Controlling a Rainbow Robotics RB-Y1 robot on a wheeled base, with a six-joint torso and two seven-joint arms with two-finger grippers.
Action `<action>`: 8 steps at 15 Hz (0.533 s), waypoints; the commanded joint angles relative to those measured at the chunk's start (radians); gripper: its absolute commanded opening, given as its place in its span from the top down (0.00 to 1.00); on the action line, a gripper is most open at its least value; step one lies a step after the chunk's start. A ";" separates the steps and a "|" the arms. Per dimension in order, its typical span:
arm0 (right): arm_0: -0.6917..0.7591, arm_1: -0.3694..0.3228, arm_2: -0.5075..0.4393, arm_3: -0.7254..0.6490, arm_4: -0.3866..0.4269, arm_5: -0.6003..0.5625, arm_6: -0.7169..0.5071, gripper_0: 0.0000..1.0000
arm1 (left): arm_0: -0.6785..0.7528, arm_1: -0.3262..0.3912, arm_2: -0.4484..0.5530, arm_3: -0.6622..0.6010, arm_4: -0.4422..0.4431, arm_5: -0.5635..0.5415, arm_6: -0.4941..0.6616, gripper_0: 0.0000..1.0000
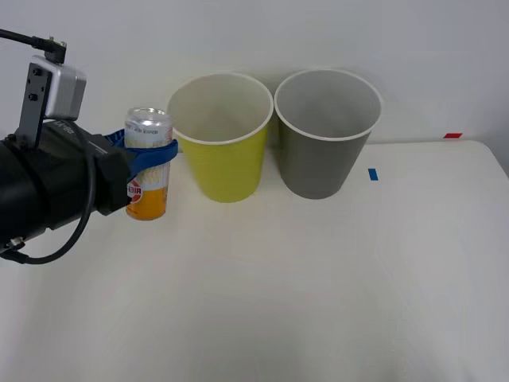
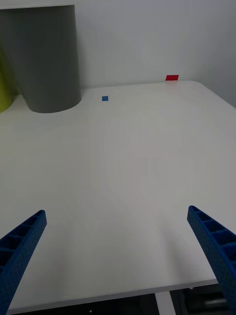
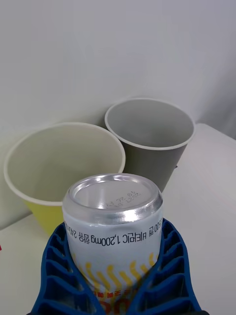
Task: Put cans in the gray bin and PET bottles in the light green bin.
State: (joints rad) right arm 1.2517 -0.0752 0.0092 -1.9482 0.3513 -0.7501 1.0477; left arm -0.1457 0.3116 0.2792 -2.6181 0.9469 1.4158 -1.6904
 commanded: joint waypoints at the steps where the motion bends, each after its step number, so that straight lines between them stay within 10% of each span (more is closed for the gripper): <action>1: 0.000 0.000 0.000 0.000 0.000 0.000 0.000 0.00 | -0.008 -0.017 -0.003 0.000 -0.004 0.000 0.001 1.00; 8: 0.000 0.000 0.000 0.000 0.000 0.000 0.000 0.00 | -0.110 0.012 0.046 0.000 -0.010 0.000 0.011 1.00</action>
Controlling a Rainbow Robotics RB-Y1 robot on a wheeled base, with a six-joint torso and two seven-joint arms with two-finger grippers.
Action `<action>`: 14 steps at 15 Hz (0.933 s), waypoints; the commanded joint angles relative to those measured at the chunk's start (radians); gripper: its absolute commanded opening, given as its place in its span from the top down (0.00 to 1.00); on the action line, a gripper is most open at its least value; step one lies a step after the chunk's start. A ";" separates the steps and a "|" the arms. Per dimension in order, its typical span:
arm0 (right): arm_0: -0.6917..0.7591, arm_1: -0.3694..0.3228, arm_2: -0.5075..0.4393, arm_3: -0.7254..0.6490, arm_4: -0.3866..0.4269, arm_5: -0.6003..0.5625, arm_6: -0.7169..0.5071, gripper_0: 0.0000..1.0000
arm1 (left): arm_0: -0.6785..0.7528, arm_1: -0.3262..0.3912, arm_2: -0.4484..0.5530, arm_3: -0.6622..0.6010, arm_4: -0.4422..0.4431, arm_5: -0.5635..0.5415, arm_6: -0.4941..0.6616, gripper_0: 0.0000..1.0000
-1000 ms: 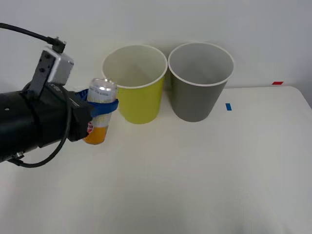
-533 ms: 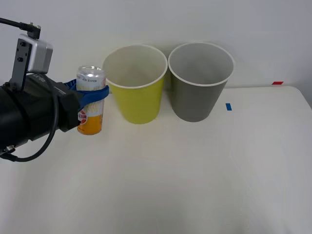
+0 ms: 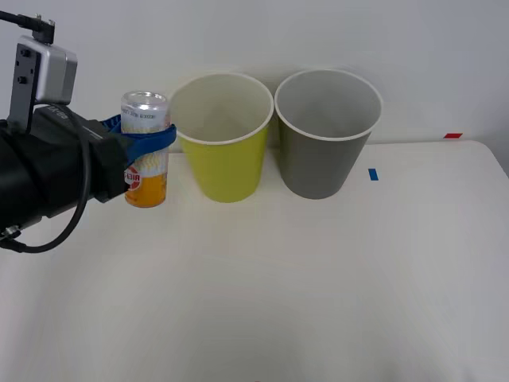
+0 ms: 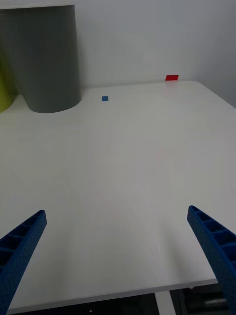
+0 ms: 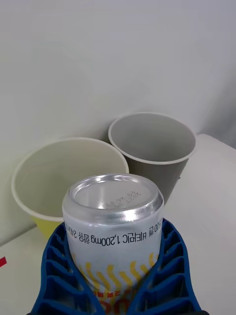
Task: Put cans in the gray bin and PET bottles in the light green bin.
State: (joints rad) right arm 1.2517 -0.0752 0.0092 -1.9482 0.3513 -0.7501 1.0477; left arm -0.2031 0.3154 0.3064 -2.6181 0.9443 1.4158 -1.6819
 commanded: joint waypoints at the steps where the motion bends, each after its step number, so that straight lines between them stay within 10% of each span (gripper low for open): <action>1: 0.000 0.000 0.000 0.000 0.000 0.000 0.000 0.00 | -0.090 0.010 0.023 0.000 -0.015 0.002 0.004 1.00; 14: 0.000 0.000 0.000 0.000 0.000 0.000 0.000 0.00 | -0.467 0.025 -0.244 0.369 -0.246 -0.167 0.050 1.00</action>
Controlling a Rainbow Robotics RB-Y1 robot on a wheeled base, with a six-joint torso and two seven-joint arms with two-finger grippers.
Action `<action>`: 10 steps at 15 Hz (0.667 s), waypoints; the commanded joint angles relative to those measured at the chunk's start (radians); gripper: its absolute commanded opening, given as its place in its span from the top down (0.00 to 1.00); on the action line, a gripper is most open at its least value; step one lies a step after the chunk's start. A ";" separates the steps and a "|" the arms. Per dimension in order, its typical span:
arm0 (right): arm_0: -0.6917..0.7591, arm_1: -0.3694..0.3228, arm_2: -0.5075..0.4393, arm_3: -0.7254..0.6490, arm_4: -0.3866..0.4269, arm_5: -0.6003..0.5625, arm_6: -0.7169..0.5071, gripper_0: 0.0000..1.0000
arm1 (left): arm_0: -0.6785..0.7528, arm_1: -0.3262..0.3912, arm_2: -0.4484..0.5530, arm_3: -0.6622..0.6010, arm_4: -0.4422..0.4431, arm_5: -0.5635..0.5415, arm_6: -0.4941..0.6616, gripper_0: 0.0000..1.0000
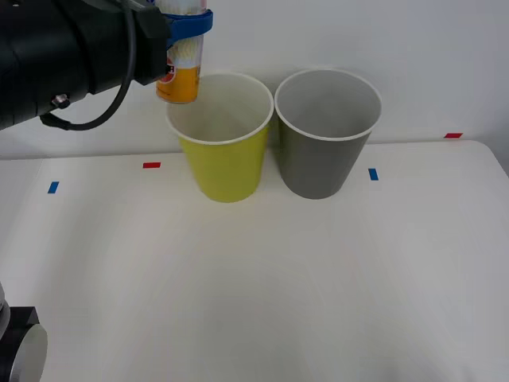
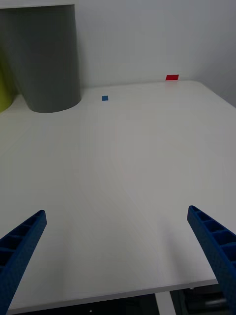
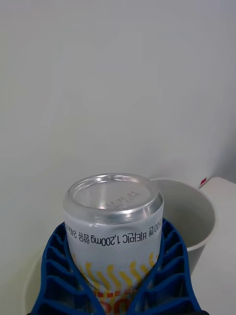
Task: Put cans in the gray bin and PET bottles in the light green bin.
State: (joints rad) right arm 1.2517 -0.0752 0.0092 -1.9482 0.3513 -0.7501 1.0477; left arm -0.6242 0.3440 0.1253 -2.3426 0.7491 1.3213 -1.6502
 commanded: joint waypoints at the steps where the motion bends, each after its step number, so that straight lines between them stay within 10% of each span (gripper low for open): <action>1: 0.000 0.000 0.000 0.000 0.000 0.000 0.000 0.00 | -0.081 -0.008 -0.090 0.149 -0.062 -0.106 0.026 1.00; 10: 0.000 0.000 0.000 0.000 0.000 0.000 0.000 0.00 | -0.276 -0.071 -0.300 0.460 -0.209 -0.352 0.106 1.00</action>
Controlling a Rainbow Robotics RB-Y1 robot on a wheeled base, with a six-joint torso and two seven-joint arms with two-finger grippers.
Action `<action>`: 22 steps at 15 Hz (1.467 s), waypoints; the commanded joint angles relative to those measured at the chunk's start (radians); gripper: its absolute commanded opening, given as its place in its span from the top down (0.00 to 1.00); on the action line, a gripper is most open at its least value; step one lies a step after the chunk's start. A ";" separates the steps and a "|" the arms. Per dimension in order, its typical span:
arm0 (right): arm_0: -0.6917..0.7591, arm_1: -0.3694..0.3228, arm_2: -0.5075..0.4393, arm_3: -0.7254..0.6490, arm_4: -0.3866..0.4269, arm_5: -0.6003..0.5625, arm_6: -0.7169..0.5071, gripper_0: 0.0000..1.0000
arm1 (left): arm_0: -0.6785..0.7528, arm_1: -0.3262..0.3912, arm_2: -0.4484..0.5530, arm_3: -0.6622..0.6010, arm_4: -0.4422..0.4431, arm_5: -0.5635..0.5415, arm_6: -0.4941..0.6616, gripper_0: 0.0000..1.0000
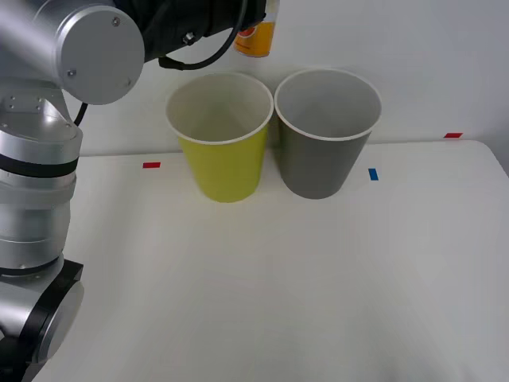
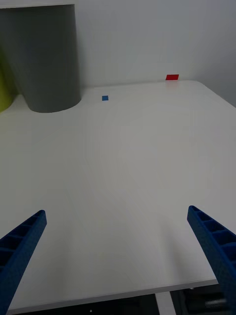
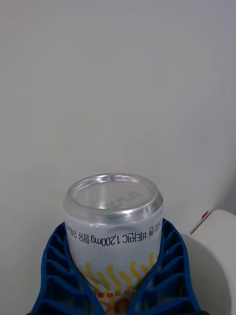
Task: Put cans in the gray bin and PET bottles in the light green bin.
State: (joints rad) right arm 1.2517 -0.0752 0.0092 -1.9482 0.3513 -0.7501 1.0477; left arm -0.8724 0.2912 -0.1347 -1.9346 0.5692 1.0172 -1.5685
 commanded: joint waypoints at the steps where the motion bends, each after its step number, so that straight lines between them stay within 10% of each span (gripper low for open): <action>1: 0.000 0.000 0.000 0.000 0.000 0.000 0.000 0.00 | -0.033 -0.023 -0.051 0.069 -0.029 -0.068 0.031 1.00; 22: 0.000 0.000 0.000 0.000 0.000 0.000 0.000 0.00 | -0.142 -0.216 -0.233 0.605 -0.094 -0.658 0.045 1.00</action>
State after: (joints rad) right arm 1.2517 -0.0752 0.0092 -1.9482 0.3513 -0.7501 1.0477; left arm -1.0142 0.0746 -0.3680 -1.3325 0.4801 0.3589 -1.5204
